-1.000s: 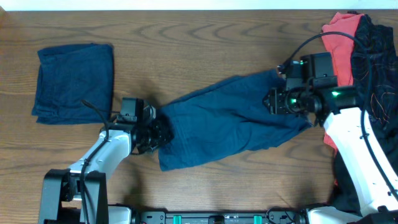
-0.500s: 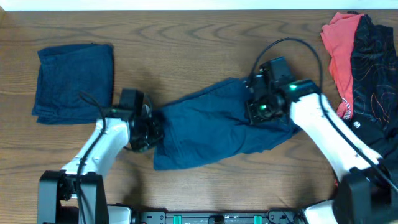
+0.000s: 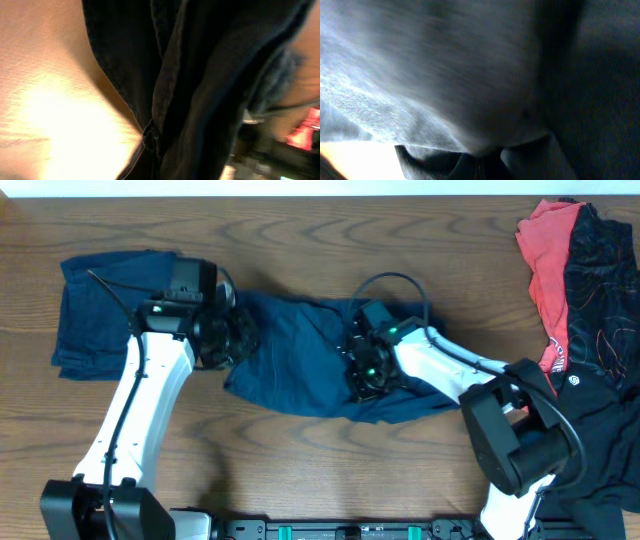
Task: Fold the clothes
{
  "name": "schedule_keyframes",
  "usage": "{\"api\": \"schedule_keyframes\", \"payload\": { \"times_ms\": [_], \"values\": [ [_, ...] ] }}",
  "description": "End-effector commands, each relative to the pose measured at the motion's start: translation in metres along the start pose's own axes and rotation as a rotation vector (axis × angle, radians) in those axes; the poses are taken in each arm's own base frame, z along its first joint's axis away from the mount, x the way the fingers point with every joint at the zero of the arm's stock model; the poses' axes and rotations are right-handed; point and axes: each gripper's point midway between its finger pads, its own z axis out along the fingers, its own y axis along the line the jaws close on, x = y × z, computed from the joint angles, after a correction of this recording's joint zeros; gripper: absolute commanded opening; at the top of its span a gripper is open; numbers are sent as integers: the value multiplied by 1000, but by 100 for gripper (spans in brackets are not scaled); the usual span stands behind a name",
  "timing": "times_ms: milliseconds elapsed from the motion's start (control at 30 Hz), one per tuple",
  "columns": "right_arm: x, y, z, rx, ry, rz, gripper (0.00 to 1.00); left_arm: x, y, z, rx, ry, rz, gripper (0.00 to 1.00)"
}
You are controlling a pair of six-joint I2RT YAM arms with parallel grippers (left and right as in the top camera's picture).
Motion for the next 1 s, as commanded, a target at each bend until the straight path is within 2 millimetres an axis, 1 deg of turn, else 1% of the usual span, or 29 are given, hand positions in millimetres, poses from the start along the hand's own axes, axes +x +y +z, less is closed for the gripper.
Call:
{"api": "schedule_keyframes", "payload": {
  "times_ms": [0, 100, 233, 300, 367, 467, 567, 600, 633, 667, 700, 733, 800, 867, 900, 967],
  "values": [
    [14, -1, 28, 10, 82, 17, 1, -4, -37, -19, 150, 9, 26, 6],
    [7, 3, 25, 0, 64, 16, 1, -11, -46, -27, 177, -11, 1, 6],
    [-2, 18, 25, -71, 31, -2, 1, -16, -57, -34, 217, -26, -1, 6],
    [-4, 18, 23, -67, 26, 8, 1, -17, -57, -34, 219, -32, 2, 6],
    [-7, 15, 17, -54, 18, 17, 1, -18, -57, -34, 217, -32, 3, 6],
    [-14, 0, -8, 23, -8, 47, 2, -19, -55, -33, 206, -41, 18, 6],
    [-21, -15, -47, 82, -73, 81, 2, -22, -48, -32, 167, -62, 19, 6],
    [-26, -21, -68, 93, -121, 90, 3, -23, -47, -32, 158, -65, 26, 6],
    [-27, -24, -81, 93, -148, 88, 3, -22, -47, -32, 158, -66, 35, 6],
    [-28, -28, -94, 98, -176, 89, 3, -22, -47, -32, 157, -66, 43, 6],
    [-27, -34, -104, 109, -190, 100, 3, -23, -46, -32, 154, -68, 44, 6],
    [-24, -43, -115, 133, -204, 121, 3, -23, -45, -32, 148, -72, 43, 6],
    [-15, -64, -128, 196, -203, 172, 1, -25, -43, -32, 134, -81, 53, 6],
    [-4, -82, -134, 253, -175, 207, 1, -26, -41, -32, 122, -88, 56, 6],
    [3, -92, -134, 279, -153, 221, 1, -27, -40, -32, 117, -92, 60, 6],
    [13, -103, -127, 294, -114, 222, 1, -28, -41, -32, 118, -96, 69, 6]
  ]
}}
